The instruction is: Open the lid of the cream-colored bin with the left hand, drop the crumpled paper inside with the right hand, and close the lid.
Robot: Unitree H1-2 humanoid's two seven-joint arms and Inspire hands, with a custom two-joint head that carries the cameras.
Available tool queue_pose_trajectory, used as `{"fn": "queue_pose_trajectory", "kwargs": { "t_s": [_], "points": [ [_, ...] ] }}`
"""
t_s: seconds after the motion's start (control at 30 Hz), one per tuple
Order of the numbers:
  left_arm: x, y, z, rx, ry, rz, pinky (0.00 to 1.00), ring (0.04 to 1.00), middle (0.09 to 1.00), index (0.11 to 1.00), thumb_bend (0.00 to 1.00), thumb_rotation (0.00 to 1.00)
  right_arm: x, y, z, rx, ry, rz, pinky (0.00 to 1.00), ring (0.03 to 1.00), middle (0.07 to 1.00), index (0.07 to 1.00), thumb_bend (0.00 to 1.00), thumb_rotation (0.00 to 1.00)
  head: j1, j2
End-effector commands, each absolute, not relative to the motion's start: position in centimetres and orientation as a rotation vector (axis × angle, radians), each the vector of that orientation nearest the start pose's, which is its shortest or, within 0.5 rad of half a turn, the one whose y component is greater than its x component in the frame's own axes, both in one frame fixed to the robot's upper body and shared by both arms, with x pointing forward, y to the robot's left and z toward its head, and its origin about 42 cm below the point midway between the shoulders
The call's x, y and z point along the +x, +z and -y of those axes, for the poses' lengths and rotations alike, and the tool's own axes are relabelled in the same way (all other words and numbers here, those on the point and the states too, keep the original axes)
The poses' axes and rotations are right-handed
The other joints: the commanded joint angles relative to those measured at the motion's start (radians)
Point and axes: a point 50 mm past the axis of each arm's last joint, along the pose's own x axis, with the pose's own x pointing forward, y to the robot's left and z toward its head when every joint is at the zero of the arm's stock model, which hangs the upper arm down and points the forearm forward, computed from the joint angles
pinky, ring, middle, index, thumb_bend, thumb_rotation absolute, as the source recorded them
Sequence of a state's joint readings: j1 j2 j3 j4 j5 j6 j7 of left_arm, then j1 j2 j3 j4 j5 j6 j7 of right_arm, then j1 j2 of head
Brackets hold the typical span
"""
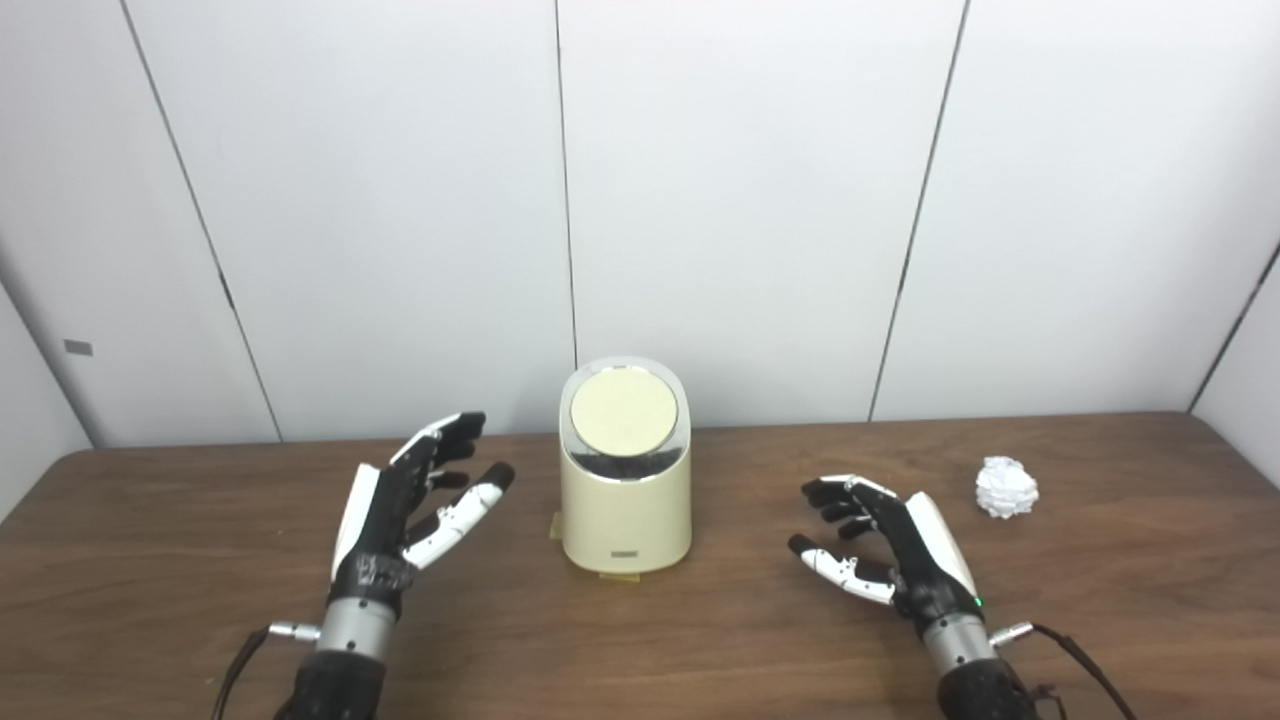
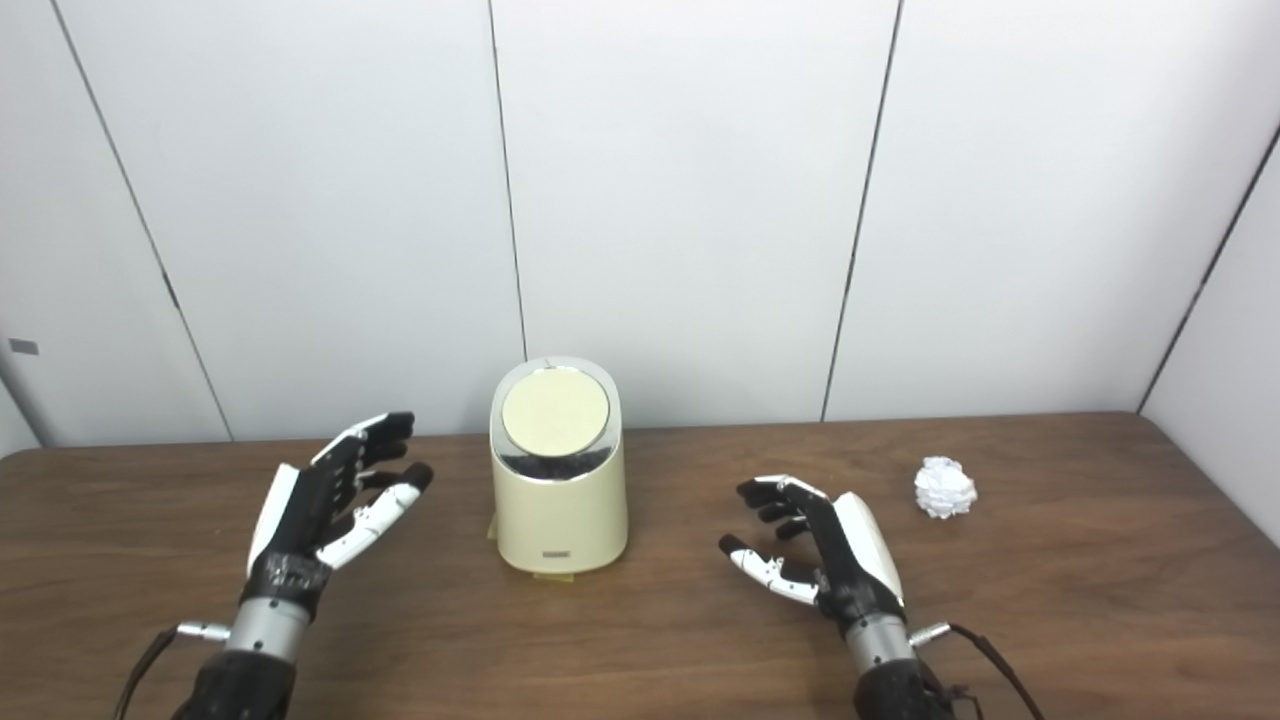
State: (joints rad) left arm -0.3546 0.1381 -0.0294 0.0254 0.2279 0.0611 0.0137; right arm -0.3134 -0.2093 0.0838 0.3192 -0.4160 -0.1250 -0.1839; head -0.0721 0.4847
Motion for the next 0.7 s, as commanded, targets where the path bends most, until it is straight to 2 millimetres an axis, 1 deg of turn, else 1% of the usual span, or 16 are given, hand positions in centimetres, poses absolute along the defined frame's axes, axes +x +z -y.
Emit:
{"fn": "queue_pose_trajectory", "kwargs": {
  "t_s": [0.0,0.03,0.07,0.1,0.2,0.27,0.37,0.47,0.5,0.53,0.6,0.67],
  "points": [
    [40.1,24.2,-20.7,0.399,-0.035,0.370,0.78,0.864,0.884,0.891,0.84,0.60,39.1,14.1,25.2,-0.632,-0.044,0.233,0.59,0.677,0.698,0.678,0.31,0.35,-0.001,0.001],
    [40.7,24.8,-20.2,0.404,-0.031,0.365,0.78,0.868,0.888,0.896,0.85,0.60,39.1,14.1,25.2,-0.633,-0.045,0.232,0.59,0.679,0.699,0.679,0.31,0.36,-0.001,0.000],
    [41.2,25.3,-19.8,0.410,-0.029,0.362,0.80,0.883,0.902,0.908,0.90,0.61,39.1,14.1,25.2,-0.633,-0.045,0.231,0.60,0.684,0.700,0.678,0.31,0.37,-0.002,0.001],
    [41.5,25.6,-19.5,0.413,-0.027,0.359,0.81,0.896,0.913,0.917,0.93,0.61,39.1,14.1,25.2,-0.632,-0.045,0.231,0.60,0.686,0.700,0.678,0.31,0.37,-0.002,0.001],
    [42.7,26.7,-18.5,0.471,-0.033,0.351,0.84,0.928,0.943,0.955,0.96,0.61,39.1,14.0,25.1,-0.625,-0.045,0.241,0.59,0.684,0.700,0.677,0.31,0.36,-0.003,0.002],
    [43.3,27.4,-17.7,0.504,-0.034,0.338,0.86,0.948,0.964,0.982,0.97,0.59,39.1,14.0,25.1,-0.623,-0.045,0.243,0.59,0.680,0.696,0.673,0.31,0.37,-0.004,0.003],
    [44.2,28.3,-16.2,0.558,-0.028,0.307,0.83,0.951,0.989,0.998,0.99,0.52,39.0,14.2,24.9,-0.628,-0.045,0.235,0.59,0.683,0.700,0.672,0.31,0.35,-0.005,0.004],
    [44.9,28.8,-14.9,0.639,-0.027,0.272,0.78,0.978,0.999,1.000,1.00,0.55,38.9,14.2,24.9,-0.626,-0.045,0.233,0.60,0.686,0.703,0.677,0.31,0.33,-0.006,0.005],
    [45.2,29.0,-14.5,0.662,-0.026,0.279,0.80,0.985,1.000,1.000,1.00,0.54,38.9,14.2,24.9,-0.628,-0.044,0.238,0.60,0.684,0.700,0.677,0.31,0.34,-0.006,0.005],
    [45.3,29.0,-14.3,0.676,-0.025,0.285,0.92,0.994,1.000,1.000,1.00,0.51,39.0,14.2,25.0,-0.630,-0.043,0.243,0.58,0.675,0.694,0.674,0.31,0.33,-0.006,0.005],
    [45.8,29.1,-13.5,0.740,-0.020,0.301,0.98,0.999,1.000,1.000,1.00,0.50,38.9,14.1,25.0,-0.628,-0.045,0.244,0.59,0.674,0.693,0.670,0.31,0.35,-0.008,0.006],
    [46.4,29.0,-12.8,0.807,-0.013,0.315,1.00,1.000,1.000,1.000,1.00,0.50,38.9,14.1,24.9,-0.628,-0.045,0.240,0.59,0.678,0.696,0.674,0.31,0.35,-0.009,0.006]
  ]
}}
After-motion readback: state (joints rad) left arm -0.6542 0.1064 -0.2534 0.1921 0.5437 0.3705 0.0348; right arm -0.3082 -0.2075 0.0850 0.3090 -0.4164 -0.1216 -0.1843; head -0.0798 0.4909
